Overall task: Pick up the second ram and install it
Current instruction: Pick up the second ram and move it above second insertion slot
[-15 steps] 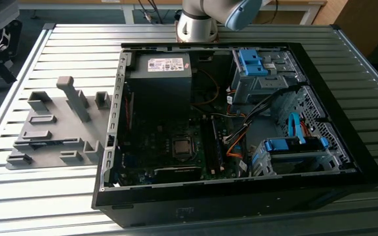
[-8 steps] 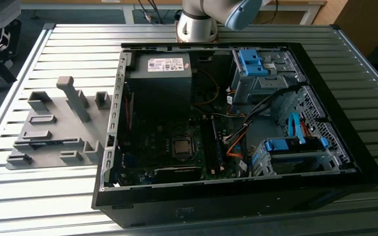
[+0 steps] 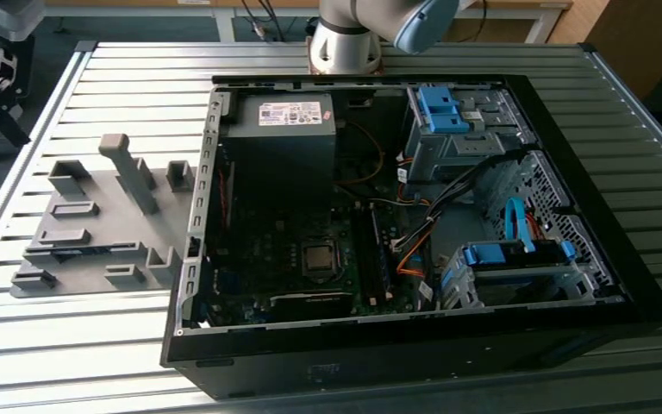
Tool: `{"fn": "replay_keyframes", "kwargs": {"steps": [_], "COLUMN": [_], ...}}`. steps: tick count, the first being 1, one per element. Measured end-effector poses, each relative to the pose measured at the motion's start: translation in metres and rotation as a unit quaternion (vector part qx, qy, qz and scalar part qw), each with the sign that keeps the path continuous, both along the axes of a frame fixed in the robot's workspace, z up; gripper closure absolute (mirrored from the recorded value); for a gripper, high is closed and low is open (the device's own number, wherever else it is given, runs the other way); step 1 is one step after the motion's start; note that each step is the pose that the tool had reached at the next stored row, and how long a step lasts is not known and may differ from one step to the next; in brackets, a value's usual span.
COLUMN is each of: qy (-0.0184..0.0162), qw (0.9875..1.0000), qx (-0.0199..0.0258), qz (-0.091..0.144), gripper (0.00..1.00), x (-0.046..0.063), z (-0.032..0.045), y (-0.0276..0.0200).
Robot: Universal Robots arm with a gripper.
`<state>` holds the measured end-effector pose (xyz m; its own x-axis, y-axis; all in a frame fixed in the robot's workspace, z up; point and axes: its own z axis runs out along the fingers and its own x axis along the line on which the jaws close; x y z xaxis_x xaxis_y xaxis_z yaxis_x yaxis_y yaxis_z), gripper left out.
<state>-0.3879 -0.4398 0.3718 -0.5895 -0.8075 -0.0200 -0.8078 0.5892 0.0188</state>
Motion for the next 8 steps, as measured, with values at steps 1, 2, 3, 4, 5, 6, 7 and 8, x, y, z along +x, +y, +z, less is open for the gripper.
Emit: {"fn": "replay_keyframes", "kwargs": {"steps": [1,2,3,4,5,6,7,8], "qy": [0.0000,0.0000,0.0000,0.0000,0.0000,0.0000,0.0000,0.0000], "qw": [1.0000,0.9998,0.9996,0.9993,0.9990,0.9985,0.9980,0.9974], "qx": [0.0000,0.0000,0.0000,0.0000,0.0000,0.0000,0.0000,0.0000], "qz": [0.009,0.018,0.028,0.037,0.045,0.054,0.063,0.072], "gripper": [0.89,0.84,0.84,0.76,0.76,0.76,0.76,0.76], "x": [0.0000,0.0000,0.0000,0.0000,0.0000,0.0000,0.0000,0.0000], "z": [-0.0003,-0.0006,-0.0010,-0.0013,-0.0017,-0.0020,-0.0023,-0.0026], "y": [0.0000,0.0000,0.0000,0.0000,0.0000,0.0000,0.0000,0.0000]}}
